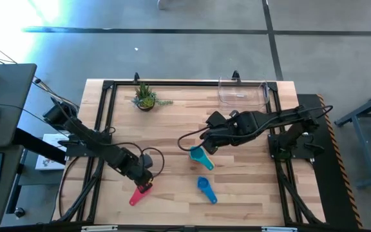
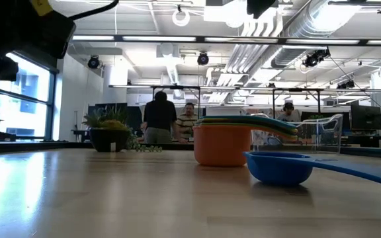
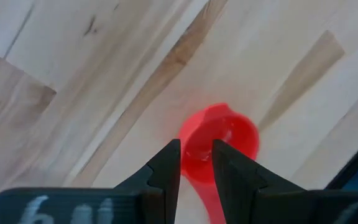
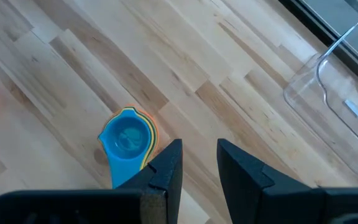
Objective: Nest measuring cups in basket
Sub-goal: Stack the red measuring cup on top of the light blue measuring cup
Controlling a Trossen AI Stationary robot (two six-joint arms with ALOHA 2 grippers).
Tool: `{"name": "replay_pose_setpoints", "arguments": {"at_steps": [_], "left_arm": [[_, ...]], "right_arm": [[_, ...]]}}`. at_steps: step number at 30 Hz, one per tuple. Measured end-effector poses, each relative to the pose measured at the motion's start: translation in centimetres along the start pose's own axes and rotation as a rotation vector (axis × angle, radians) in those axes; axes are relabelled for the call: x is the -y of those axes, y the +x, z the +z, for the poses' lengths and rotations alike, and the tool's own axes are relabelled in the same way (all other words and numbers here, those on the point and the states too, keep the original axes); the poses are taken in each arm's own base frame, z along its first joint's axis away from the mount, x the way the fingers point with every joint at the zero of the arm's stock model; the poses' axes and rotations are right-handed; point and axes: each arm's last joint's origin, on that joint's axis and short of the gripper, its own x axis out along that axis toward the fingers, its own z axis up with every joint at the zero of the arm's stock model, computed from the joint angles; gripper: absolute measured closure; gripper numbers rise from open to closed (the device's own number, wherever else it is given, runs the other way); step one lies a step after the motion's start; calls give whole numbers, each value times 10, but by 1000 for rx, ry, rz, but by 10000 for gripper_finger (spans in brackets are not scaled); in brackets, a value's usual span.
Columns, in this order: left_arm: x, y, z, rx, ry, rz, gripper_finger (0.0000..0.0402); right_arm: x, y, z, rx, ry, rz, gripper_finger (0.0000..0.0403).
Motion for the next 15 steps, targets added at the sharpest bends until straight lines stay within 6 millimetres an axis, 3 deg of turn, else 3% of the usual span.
{"name": "replay_pose_setpoints", "arguments": {"at_steps": [15], "left_arm": [[4,16,1,-30,46,15,318]], "right_arm": [[0,0,0,-3,-19,1,311]]}}
